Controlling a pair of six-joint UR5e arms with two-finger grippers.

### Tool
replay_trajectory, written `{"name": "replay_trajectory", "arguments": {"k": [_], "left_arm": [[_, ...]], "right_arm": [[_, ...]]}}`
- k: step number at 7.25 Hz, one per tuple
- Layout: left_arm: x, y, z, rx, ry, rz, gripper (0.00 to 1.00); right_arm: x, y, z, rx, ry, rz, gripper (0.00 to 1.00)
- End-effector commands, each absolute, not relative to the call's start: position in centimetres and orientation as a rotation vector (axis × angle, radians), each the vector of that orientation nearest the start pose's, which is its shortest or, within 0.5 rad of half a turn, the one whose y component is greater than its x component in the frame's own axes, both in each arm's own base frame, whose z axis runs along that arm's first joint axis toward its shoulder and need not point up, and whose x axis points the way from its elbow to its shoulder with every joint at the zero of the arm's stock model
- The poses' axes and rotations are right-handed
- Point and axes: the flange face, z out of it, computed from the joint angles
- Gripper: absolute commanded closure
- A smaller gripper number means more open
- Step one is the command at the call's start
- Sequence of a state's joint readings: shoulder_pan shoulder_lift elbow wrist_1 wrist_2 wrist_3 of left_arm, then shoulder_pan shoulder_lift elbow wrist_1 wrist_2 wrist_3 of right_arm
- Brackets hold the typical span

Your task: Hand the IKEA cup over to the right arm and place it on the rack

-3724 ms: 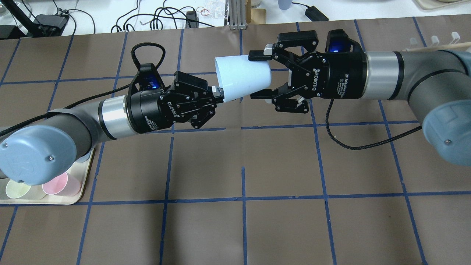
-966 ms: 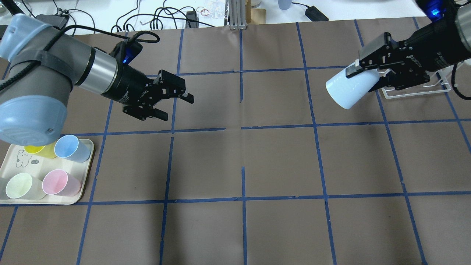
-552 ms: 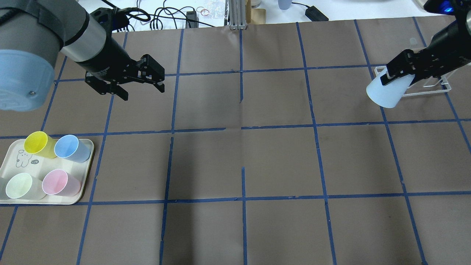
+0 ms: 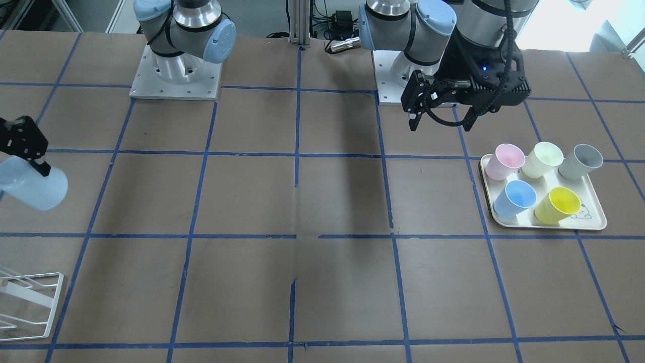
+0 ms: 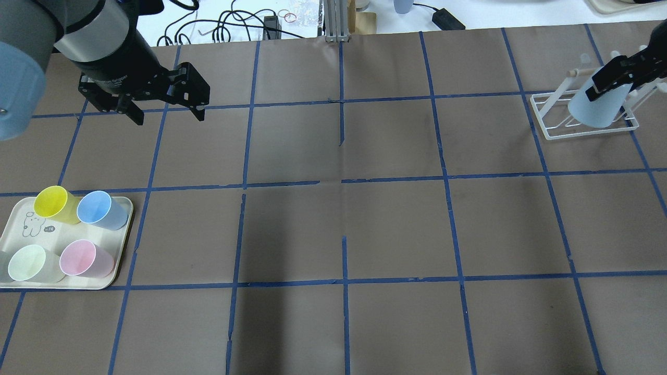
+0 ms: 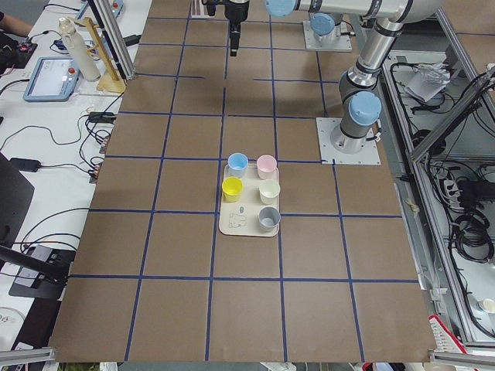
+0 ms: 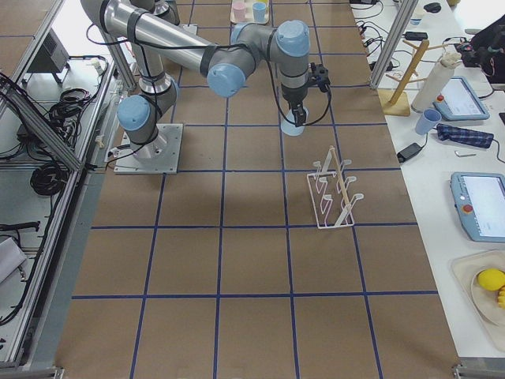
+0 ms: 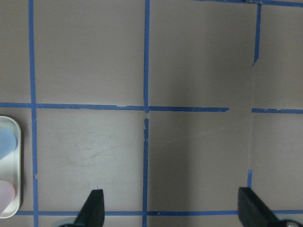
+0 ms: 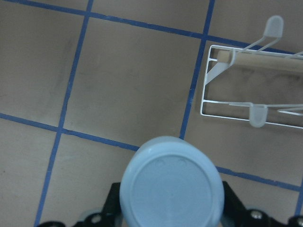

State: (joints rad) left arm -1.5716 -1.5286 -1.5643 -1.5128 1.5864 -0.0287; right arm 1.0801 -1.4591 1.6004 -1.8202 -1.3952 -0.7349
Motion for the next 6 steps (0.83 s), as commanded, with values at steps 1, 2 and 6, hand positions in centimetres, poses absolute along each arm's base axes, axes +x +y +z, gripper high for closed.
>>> {"name": "replay_trajectory", "arguments": {"k": [1, 2, 6], "left_arm": [[-12.8, -49.1, 52.0, -0.052, 3.113, -0.163, 0.0], [-12.9, -49.0, 51.2, -0.045, 3.114, -0.139, 0.0], [-12.7, -49.6, 50.6, 0.013, 3.114, -0.119, 0.0]], "right_arm": [[-15.8, -58.1, 43.3, -0.482, 3.05, -0.386, 0.75], [-16.1, -58.7, 42.8, -0.49, 3.054, -0.406, 0.75], [-17.2, -60.6, 40.0, -0.5, 3.065, -0.44, 0.75]]}}
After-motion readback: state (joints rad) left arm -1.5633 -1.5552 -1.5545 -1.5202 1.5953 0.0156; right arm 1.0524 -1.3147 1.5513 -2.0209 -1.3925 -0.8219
